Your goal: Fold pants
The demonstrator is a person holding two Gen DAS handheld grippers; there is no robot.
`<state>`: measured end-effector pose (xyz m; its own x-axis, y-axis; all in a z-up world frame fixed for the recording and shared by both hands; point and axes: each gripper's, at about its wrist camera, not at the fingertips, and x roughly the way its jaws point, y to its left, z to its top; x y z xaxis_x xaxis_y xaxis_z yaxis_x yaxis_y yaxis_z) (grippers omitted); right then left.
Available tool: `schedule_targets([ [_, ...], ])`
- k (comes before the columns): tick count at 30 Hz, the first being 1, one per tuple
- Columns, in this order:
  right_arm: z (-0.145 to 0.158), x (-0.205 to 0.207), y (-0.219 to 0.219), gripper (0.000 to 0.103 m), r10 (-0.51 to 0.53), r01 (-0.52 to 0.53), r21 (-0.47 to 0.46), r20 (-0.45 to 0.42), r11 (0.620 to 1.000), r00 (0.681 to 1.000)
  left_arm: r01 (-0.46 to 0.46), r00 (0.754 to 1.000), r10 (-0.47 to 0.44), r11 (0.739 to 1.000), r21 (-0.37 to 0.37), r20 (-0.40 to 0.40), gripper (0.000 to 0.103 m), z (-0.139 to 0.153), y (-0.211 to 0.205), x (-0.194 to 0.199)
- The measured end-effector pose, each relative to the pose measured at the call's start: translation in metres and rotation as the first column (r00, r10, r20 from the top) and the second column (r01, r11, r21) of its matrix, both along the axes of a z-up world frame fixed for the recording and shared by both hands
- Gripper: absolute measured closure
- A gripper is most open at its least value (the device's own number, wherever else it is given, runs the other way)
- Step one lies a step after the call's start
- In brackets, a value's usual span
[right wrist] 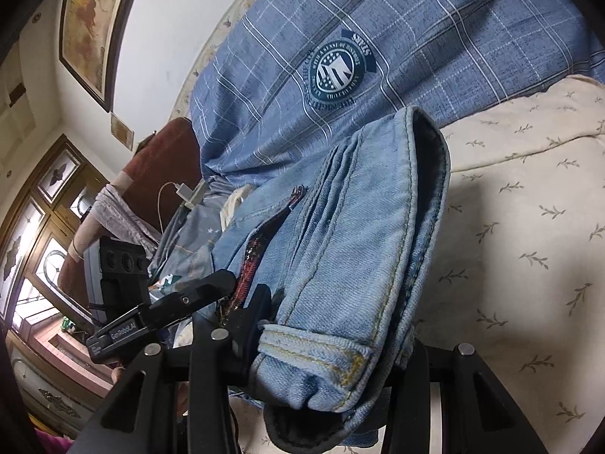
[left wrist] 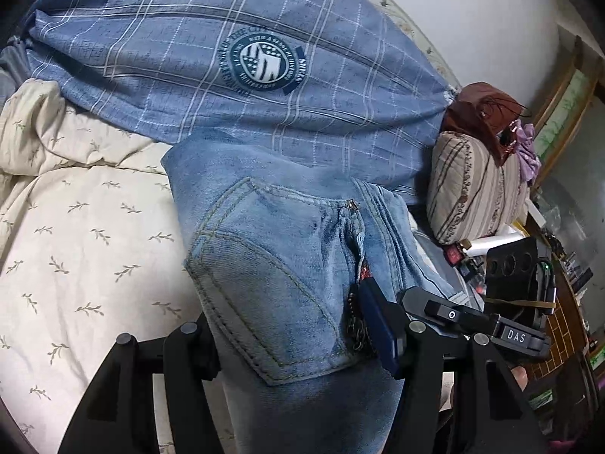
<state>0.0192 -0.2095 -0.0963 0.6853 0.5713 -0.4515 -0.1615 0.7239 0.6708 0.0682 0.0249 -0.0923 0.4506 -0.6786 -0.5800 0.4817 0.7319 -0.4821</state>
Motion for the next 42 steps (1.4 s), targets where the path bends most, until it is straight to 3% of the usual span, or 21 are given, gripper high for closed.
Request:
schedule_targets([
  [13, -0.010, 0.024, 0.027, 0.059, 0.000, 0.000, -0.025, -0.025, 1.000, 1.000, -0.098, 0.995, 0.097, 0.993, 0.068, 0.017, 0.040, -0.007, 0.017, 0.018],
  [19, -0.026, 0.034, 0.026, 0.059, -0.014, 0.011, -0.043, -0.087, 0.999, 0.996, -0.074, 0.996, 0.080, 0.990, 0.117, -0.046, 0.040, -0.021, 0.016, 0.033],
  [25, -0.037, 0.038, 0.028, 0.059, -0.019, 0.011, -0.063, -0.127, 0.998, 0.992, -0.090, 0.994, 0.100, 0.977, 0.193, -0.042, 0.040, -0.029, 0.011, 0.038],
  [29, -0.044, 0.039, 0.027, 0.053, -0.026, 0.016, -0.064, -0.168, 0.998, 0.985, -0.104, 0.992, 0.118, 0.967, 0.231, -0.047, 0.035, -0.031, 0.010, 0.039],
  [33, -0.049, 0.041, 0.021, 0.041, -0.042, 0.029, -0.061, -0.207, 0.998, 0.977, -0.122, 0.990, 0.136, 0.958, 0.259, -0.037, 0.030, -0.028, 0.007, 0.039],
  [42, -0.041, 0.026, 0.008, 0.039, -0.064, 0.047, -0.087, -0.204, 0.995, 0.977, -0.193, 0.980, 0.196, 0.928, 0.319, 0.024, 0.026, -0.019, 0.010, 0.019],
])
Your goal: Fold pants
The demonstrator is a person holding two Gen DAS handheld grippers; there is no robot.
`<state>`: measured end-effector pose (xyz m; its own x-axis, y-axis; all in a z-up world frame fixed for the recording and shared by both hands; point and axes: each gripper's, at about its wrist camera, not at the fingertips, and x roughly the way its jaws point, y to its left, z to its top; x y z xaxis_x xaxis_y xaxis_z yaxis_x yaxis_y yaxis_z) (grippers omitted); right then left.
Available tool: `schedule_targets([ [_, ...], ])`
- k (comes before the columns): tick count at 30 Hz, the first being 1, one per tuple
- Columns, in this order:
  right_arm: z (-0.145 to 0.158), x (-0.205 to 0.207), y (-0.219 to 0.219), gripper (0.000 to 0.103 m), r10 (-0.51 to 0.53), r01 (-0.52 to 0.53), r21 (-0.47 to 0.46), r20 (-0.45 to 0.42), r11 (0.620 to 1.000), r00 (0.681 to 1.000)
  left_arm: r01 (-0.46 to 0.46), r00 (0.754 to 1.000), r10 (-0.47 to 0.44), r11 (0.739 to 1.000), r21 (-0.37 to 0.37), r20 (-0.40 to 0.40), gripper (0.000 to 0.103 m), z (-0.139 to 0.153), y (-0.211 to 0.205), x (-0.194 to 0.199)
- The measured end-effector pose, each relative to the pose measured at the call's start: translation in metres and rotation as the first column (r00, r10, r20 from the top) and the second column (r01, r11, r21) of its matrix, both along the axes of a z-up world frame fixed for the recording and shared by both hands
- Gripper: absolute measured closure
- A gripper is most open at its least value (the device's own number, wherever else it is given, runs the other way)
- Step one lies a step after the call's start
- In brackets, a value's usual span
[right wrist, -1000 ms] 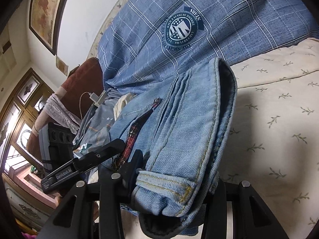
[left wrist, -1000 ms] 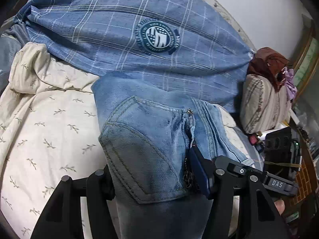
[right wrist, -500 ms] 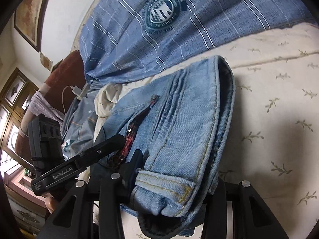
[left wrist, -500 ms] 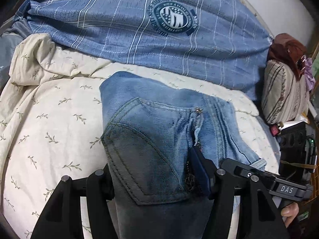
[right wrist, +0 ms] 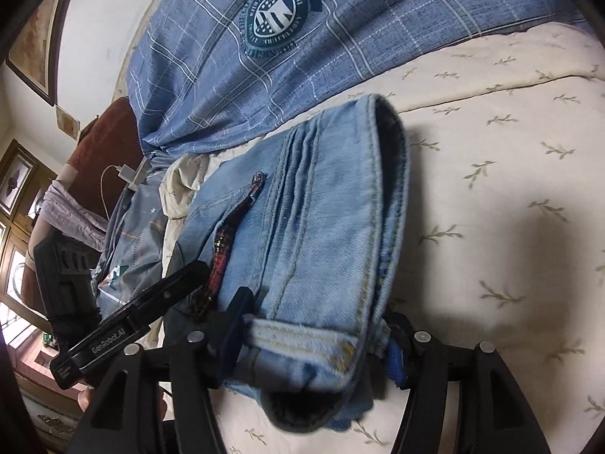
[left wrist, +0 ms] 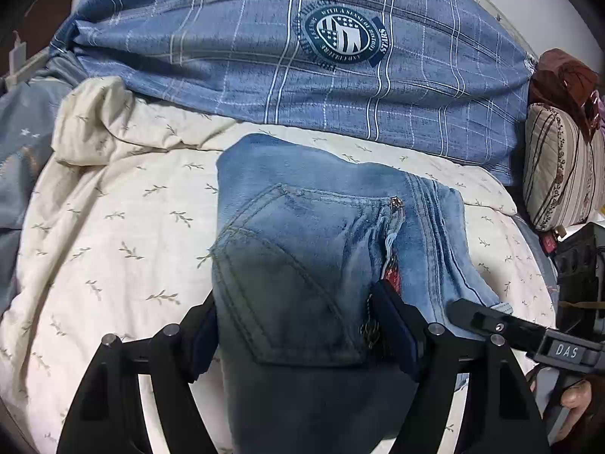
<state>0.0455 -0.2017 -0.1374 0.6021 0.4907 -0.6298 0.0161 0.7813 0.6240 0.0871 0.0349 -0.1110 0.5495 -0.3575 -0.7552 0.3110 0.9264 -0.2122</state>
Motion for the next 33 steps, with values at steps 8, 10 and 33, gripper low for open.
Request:
schedule_targets([
  [8, 0.022, -0.027, -0.013, 0.037, -0.021, 0.026, -0.068, 0.064, 0.997, 0.998, -0.060, 0.986, 0.044, 0.994, 0.094, 0.159, 0.023, 0.020, -0.004, -0.027],
  [10, 0.027, -0.034, -0.014, 0.037, -0.028, 0.036, -0.099, 0.082, 0.994, 0.996, -0.071, 0.973, 0.038, 0.988, 0.138, 0.227, 0.020, 0.027, -0.007, -0.038],
  [33, 0.077, -0.114, 0.023, 0.036, -0.053, 0.167, -0.277, 0.377, 0.946, 0.925, -0.207, 0.926, 0.091, 0.934, 0.292, 0.367, 0.016, 0.050, -0.005, -0.128],
])
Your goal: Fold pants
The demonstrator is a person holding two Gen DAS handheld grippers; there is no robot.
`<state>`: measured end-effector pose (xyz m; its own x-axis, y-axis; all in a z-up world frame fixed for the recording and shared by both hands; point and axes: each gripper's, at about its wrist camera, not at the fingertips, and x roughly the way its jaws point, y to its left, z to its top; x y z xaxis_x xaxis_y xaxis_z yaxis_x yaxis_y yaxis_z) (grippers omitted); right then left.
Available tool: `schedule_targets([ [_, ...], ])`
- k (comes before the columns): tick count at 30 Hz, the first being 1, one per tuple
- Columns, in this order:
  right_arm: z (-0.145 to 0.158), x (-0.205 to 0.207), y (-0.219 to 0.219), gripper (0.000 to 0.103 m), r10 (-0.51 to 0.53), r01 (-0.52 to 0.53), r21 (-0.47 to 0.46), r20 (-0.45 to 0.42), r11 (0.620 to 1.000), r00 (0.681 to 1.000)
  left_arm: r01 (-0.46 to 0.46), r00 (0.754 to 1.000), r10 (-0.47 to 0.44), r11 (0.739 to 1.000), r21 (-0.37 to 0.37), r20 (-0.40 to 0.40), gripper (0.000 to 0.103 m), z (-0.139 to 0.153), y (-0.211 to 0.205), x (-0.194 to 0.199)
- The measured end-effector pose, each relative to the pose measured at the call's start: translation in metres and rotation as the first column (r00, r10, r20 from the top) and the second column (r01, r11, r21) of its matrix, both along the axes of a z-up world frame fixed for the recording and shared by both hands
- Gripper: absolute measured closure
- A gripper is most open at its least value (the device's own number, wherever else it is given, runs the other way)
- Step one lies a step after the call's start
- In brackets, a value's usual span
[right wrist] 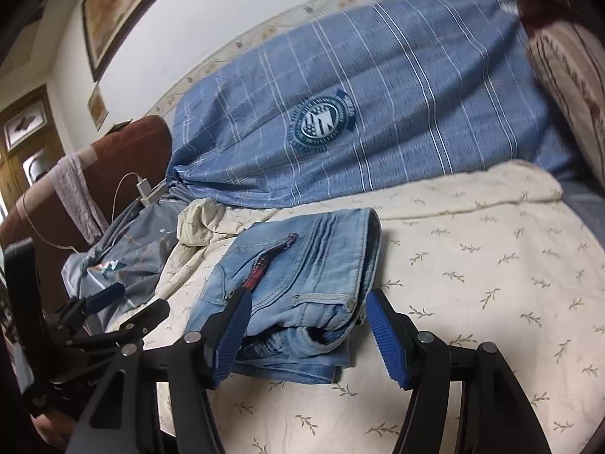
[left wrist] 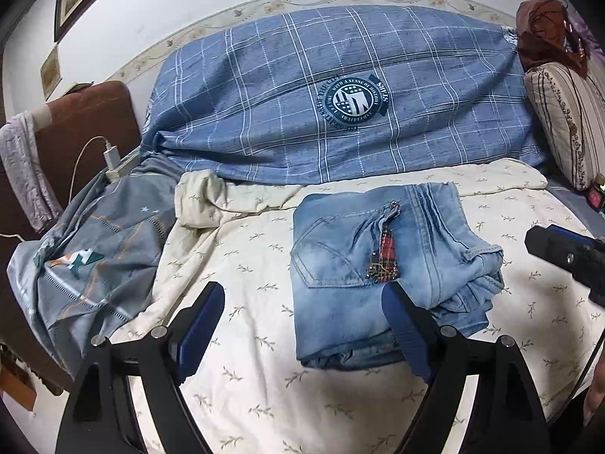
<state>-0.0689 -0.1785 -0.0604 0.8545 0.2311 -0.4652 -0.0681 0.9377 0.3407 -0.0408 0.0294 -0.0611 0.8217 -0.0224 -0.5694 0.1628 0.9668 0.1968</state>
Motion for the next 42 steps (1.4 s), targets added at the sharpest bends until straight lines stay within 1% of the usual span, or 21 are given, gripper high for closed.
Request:
schedule_targets([
  [3, 0.003, -0.010, 0.007, 0.036, -0.008, 0.009, -0.019, 0.032, 1.000, 0.999, -0.017, 1.000, 0.017, 1.000, -0.001, 0.005, 0.012, 0.003, -0.001, -0.006],
  [6, 0.007, -0.021, 0.009, 0.036, -0.037, 0.040, -0.039, 0.075, 0.998, 0.996, -0.032, 0.999, 0.032, 0.999, -0.001, 0.021, 0.012, 0.008, -0.001, -0.013],
  [8, 0.009, -0.028, 0.010, 0.033, -0.053, 0.058, -0.047, 0.098, 0.997, 0.994, -0.044, 0.999, 0.044, 0.999, -0.003, 0.031, 0.011, 0.012, -0.001, -0.016],
  [10, 0.010, -0.032, 0.010, 0.033, -0.061, 0.066, -0.046, 0.106, 0.997, 0.992, -0.057, 0.998, 0.058, 0.998, -0.009, 0.037, 0.010, 0.016, 0.001, -0.019],
  [14, 0.011, -0.039, 0.017, 0.033, -0.061, 0.068, -0.056, 0.112, 0.996, 0.992, -0.096, 0.995, 0.097, 0.995, -0.032, 0.040, 0.009, 0.023, 0.008, -0.023],
  [20, 0.014, -0.054, 0.040, 0.033, -0.020, 0.038, -0.118, 0.157, 0.992, 0.987, -0.133, 0.989, 0.135, 0.990, -0.043, 0.067, 0.008, 0.035, 0.014, -0.030],
  [23, 0.013, -0.060, 0.047, 0.033, -0.020, 0.041, -0.119, 0.169, 0.992, 0.985, -0.140, 0.987, 0.144, 0.989, -0.051, 0.077, 0.007, 0.039, 0.016, -0.033],
  [29, 0.021, -0.076, 0.052, 0.033, -0.064, 0.088, -0.113, 0.201, 0.990, 0.977, -0.149, 0.983, 0.153, 0.987, -0.056, 0.096, 0.007, 0.046, 0.016, -0.038],
  [32, 0.027, -0.088, 0.050, 0.033, -0.094, 0.120, -0.119, 0.209, 0.986, 0.973, -0.146, 0.981, 0.152, 0.988, -0.058, 0.120, 0.007, 0.052, 0.017, -0.044],
  [36, 0.039, -0.102, 0.044, 0.032, -0.145, 0.178, -0.125, 0.236, 0.976, 0.961, -0.129, 0.978, 0.138, 0.989, -0.070, 0.154, 0.002, 0.063, 0.018, -0.054],
  [42, 0.054, -0.118, 0.048, 0.031, -0.165, 0.213, -0.165, 0.264, 0.963, 0.950, -0.085, 0.976, 0.103, 0.991, -0.101, 0.191, 0.001, 0.080, 0.021, -0.070],
])
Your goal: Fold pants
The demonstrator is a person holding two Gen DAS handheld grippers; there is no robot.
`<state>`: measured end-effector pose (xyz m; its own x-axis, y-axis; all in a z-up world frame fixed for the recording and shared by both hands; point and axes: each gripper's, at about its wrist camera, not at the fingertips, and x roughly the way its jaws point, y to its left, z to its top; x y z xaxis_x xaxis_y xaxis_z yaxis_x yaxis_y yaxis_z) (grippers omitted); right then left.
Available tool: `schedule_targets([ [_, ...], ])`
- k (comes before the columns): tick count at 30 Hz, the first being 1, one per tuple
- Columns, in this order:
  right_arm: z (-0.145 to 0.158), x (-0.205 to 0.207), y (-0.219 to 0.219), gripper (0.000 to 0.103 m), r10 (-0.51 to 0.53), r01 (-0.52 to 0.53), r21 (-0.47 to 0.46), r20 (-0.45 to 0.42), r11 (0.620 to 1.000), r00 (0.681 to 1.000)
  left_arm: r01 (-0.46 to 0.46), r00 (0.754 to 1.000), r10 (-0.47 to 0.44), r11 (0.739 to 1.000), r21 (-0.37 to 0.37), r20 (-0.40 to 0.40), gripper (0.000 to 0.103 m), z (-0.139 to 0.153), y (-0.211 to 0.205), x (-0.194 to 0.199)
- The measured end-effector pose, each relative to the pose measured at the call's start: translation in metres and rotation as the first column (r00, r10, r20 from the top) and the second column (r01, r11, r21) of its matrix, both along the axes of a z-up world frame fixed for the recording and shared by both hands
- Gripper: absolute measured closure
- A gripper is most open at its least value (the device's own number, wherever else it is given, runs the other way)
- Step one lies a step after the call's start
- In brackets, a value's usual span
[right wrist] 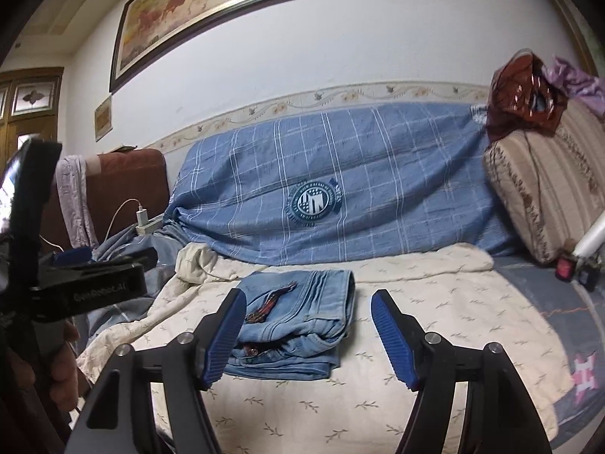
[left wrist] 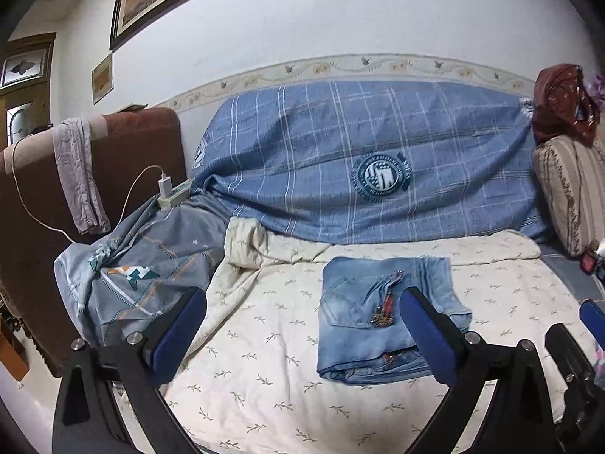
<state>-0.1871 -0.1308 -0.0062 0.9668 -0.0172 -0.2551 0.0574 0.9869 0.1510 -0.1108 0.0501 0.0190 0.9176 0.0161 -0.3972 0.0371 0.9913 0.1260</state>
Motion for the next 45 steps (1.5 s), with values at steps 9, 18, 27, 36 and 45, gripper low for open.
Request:
schedule_targets([
  [9, 0.028, -0.012, 0.006, 0.031, -0.028, 0.027, 0.005, 0.020, 1.000, 0.999, 0.021, 0.999, -0.021, 1.000, -0.007, 0.042, 0.000, 0.020, 0.006, -0.021],
  [18, 0.046, -0.015, 0.013, 0.031, -0.024, 0.024, 0.000, 0.034, 1.000, 0.999, 0.018, 0.999, -0.016, 0.999, -0.048, 0.045, 0.000, 0.031, 0.020, -0.024],
  [27, 0.049, -0.017, 0.032, 0.031, 0.009, -0.008, -0.041, 0.027, 0.999, 1.000, 0.004, 0.999, -0.002, 0.998, -0.055, 0.054, 0.000, 0.033, 0.030, -0.031],
  [36, 0.050, -0.017, 0.042, 0.031, 0.025, -0.024, -0.062, 0.012, 0.998, 1.000, 0.003, 0.998, 0.001, 0.998, -0.060, 0.067, 0.000, 0.036, 0.036, -0.034],
  [45, 0.053, -0.012, 0.050, 0.031, 0.031, -0.031, -0.083, -0.006, 0.996, 1.000, 0.008, 0.998, -0.003, 0.998, -0.067, 0.070, 0.000, 0.037, 0.040, -0.037],
])
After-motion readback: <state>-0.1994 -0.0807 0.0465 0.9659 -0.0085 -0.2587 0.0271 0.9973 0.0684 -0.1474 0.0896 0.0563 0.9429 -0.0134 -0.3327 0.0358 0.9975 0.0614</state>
